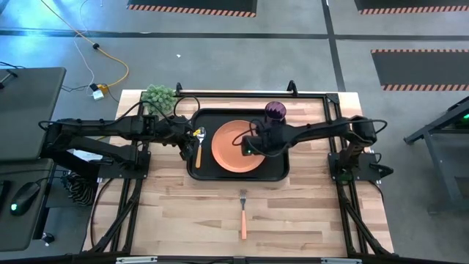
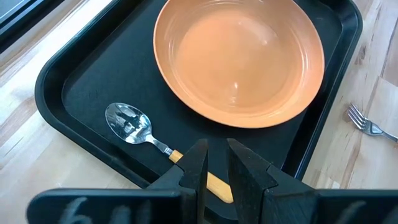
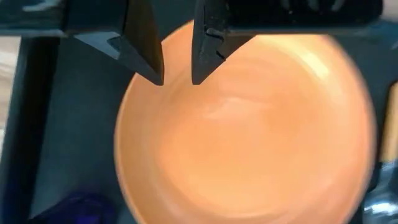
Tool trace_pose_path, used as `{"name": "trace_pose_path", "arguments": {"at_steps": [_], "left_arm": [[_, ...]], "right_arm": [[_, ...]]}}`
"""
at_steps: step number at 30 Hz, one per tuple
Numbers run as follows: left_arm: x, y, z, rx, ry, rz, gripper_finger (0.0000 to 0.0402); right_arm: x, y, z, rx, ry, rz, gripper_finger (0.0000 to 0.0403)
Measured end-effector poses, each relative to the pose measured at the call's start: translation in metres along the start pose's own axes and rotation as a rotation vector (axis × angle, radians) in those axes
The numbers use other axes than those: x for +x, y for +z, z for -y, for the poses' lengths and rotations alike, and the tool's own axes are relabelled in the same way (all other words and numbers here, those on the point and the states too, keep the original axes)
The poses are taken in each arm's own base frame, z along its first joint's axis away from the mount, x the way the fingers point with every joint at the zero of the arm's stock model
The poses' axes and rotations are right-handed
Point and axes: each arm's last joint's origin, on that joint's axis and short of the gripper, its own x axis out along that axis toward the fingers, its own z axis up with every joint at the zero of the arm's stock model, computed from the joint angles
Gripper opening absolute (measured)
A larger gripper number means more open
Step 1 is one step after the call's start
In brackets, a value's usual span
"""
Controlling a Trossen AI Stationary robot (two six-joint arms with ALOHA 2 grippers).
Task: Pick and place plate/cup/fork/spoon on tray
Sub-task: Put the orange fork between the orange spoon and the orange plate on the black serving tray
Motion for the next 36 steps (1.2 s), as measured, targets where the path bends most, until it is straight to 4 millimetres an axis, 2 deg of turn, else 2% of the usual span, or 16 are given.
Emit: {"name": "trace_pose_path", "arguments": {"at_steps": [4,9,18,25,36], "left_arm": [[0.000,0.000,0.000,0.000,0.001,0.001,0.0052],[0.000,0.000,0.001,-0.017,-0.035,-0.016,0.0069],[0.000,-0.001,0.003,-0.349,-0.083,-0.056,0.0131],[-0.001,-0.001,0.007,-0.512,-0.158,-0.101,0.0152],[0.003,0.002,0.034,-0.673,-0.305,-0.109,0.0149]], "right_arm": [[-0.019,-0.010,-0.009,-0.035,0.042,-0.003,0.0073],[-0.032,-0.022,-0.016,-0.065,0.092,-0.014,0.0073],[-0.041,-0.040,-0.011,-0.107,0.060,-0.060,0.0073],[-0.058,-0.043,-0.001,-0.142,0.065,-0.057,0.0073],[-0.096,-0.029,0.018,-0.170,0.147,0.048,0.0073]]}}
